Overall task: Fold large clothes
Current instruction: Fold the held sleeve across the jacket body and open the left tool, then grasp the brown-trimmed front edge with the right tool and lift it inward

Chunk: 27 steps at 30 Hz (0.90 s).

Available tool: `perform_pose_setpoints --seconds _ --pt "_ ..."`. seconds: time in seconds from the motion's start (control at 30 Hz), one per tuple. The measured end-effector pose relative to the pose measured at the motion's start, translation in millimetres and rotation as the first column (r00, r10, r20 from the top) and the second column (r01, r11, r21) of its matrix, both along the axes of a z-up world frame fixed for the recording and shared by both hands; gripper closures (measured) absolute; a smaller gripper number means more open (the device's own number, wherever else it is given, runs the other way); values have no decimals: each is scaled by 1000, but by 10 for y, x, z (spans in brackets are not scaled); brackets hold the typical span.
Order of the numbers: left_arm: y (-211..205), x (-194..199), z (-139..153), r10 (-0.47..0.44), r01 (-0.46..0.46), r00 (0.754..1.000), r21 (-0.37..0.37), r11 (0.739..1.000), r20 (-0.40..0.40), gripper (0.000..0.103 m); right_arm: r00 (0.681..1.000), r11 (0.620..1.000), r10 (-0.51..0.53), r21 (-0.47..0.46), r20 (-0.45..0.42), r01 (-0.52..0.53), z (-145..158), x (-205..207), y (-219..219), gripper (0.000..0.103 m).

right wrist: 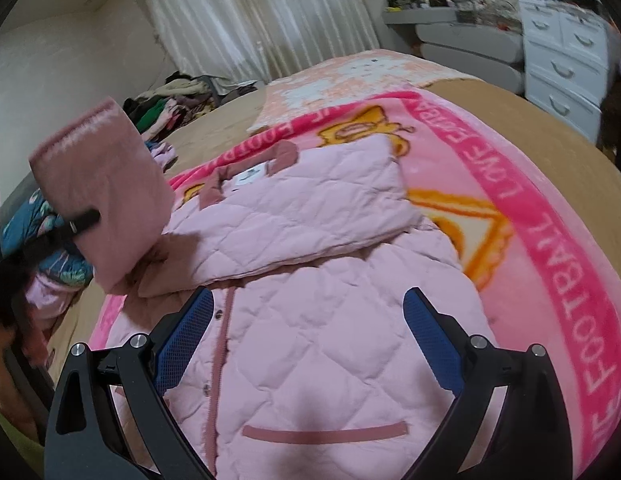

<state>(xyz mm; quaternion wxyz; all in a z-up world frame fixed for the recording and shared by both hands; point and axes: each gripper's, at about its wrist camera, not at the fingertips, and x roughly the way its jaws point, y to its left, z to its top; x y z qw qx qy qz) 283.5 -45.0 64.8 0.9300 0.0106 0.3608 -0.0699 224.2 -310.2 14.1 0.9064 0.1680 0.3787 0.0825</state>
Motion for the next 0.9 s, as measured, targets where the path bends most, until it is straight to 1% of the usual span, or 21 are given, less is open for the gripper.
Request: perform_pose_setpoints --seconds 0.17,0.3,0.4,0.47,0.5,0.57,0.6,0.67,0.7,0.73,0.77,0.83,0.9 --pt "-261 25 -383 -50 54 996 53 997 -76 87 999 999 -41 20 -26 41 -75 -18 -188 8" --pt "-476 -11 -641 -89 105 988 121 987 -126 86 998 998 -60 24 -32 61 -107 -38 -280 8" --pt "-573 -69 -755 -120 145 981 162 976 -153 79 996 997 -74 22 -45 75 -161 -49 -326 8" --pt "-622 -112 -861 -145 178 973 181 967 -180 67 995 996 -81 30 -59 83 -213 -51 -351 8" --pt "-641 -129 -899 -154 191 969 189 963 -192 65 994 996 -83 34 -65 85 -231 -56 -357 8" --pt "-683 -176 -980 -172 219 960 207 954 -222 50 994 995 -85 37 -73 88 -258 -64 -358 8" --pt "-700 -198 -1006 -178 227 957 212 950 -229 47 994 996 -84 37 -75 87 -265 -66 -350 8" --pt "-702 -277 -1041 -189 244 951 219 944 -245 37 994 996 -81 35 -78 84 -269 -65 -327 8" --pt "-682 -313 -1045 -192 247 947 206 947 -257 33 994 996 -78 35 -79 81 -267 -65 -310 8" --pt "-657 -345 -1036 -194 248 944 187 950 -267 25 994 996 -76 35 -80 79 -262 -63 -293 8" --pt "-625 -377 -1028 -197 248 941 167 954 -274 21 994 997 -71 34 -80 74 -262 -57 -270 8" --pt "-535 -451 -990 -195 240 942 141 961 -272 17 995 997 -63 32 -83 66 -265 -45 -218 8" --pt "-409 -508 -939 -168 209 951 138 968 -259 11 995 998 -46 35 -89 49 -277 -32 -147 8"
